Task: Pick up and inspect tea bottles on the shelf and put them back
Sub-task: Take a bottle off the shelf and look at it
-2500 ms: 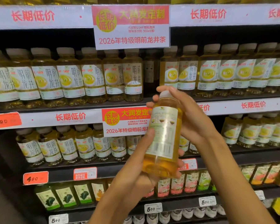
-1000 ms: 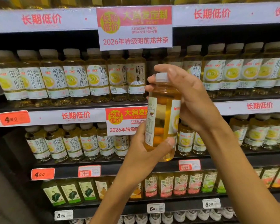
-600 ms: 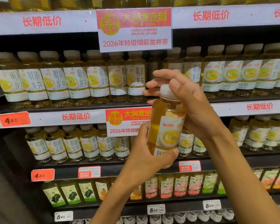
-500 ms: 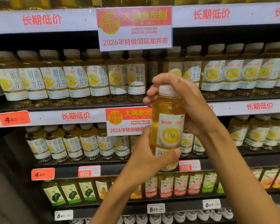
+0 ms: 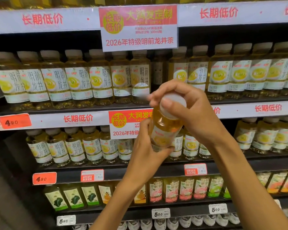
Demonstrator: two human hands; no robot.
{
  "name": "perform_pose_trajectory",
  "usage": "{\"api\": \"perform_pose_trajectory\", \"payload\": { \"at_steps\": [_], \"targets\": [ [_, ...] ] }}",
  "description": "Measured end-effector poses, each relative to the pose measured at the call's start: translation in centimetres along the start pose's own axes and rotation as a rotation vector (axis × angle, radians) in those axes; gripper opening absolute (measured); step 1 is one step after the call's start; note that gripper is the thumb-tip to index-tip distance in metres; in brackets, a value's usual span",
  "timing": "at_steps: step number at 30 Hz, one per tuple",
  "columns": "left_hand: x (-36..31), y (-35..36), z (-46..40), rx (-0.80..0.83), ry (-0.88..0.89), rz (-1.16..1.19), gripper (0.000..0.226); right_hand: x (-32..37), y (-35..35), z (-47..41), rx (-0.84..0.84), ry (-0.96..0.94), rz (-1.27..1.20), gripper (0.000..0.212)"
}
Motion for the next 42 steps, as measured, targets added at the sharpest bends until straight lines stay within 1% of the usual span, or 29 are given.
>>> {"api": "perform_pose_trajectory", "payload": {
  "at_steps": [3,5,7,10,12,15,17,19,23,26,28,31,33,37,40,42],
  "targets": [
    [0.0,-1.1,0.0,-0.081,0.060,0.014,0.067,0.4,-0.2,1.1,0.140,0.048,0.061,0.039],
    [-0.2,-1.6,-0.1,-0.114,0.090,-0.017,0.069,0.4,-0.1,1.6,0.217,0.082,0.043,0.046],
    [-0.4,-1.7,-0.2,-0.112,0.103,-0.033,0.072,0.3,0.0,1.8,0.244,0.093,0.057,0.048],
    [-0.3,-1.4,-0.1,-0.046,0.082,0.017,0.072,0.3,0.0,1.6,0.190,0.077,0.084,0.043],
    [-0.1,-1.1,0.1,0.003,0.055,0.068,0.072,0.3,-0.2,1.3,0.137,0.072,0.056,0.037],
    [-0.2,-0.8,0.2,0.066,0.037,0.135,0.072,0.2,-0.6,0.7,0.022,0.084,-0.046,0.032],
    [-0.7,-0.9,0.1,0.084,0.043,0.196,0.066,-0.1,-1.0,0.2,-0.104,0.092,-0.164,0.031],
    [-1.2,-1.0,-0.1,0.093,0.045,0.254,0.058,-0.4,-1.6,-0.3,-0.187,0.096,-0.247,0.035],
    [-1.7,-1.2,-0.1,0.110,0.047,0.323,0.051,-0.5,-2.1,-0.8,-0.163,0.097,-0.358,0.033],
    [-1.8,-1.1,0.0,0.123,0.048,0.343,0.048,-0.5,-2.1,-0.9,-0.159,0.088,-0.346,0.034],
    [-1.6,-1.2,0.1,0.139,0.037,0.376,0.050,-0.5,-2.1,-0.9,-0.174,0.077,-0.336,0.035],
    [-1.3,-1.6,0.3,0.161,0.019,0.411,0.059,-0.5,-2.2,-0.9,-0.188,0.080,-0.312,0.037],
    [-1.1,-1.8,0.3,0.145,0.016,0.424,0.061,-0.6,-2.2,-0.9,-0.183,0.086,-0.318,0.038],
    [-0.8,-1.9,0.1,0.100,0.012,0.473,0.057,-0.7,-2.2,-1.3,-0.162,0.097,-0.346,0.038],
    [-0.7,-1.7,0.2,0.141,0.009,0.544,0.053,-1.1,-2.4,-1.6,-0.141,0.127,-0.400,0.037],
    [-0.8,-1.3,0.2,0.169,-0.002,0.600,0.052,-1.7,-2.5,-1.6,-0.088,0.175,-0.431,0.036]
  ]
}}
Point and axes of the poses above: each hand's wrist, its own z-axis away from the middle knuckle, its own y-axis out of the palm, x = y × z, the point moved 2 cm from there along -z, towards the middle knuckle, and after that the axes turned 15 degrees about x, right-handed, at the moved point
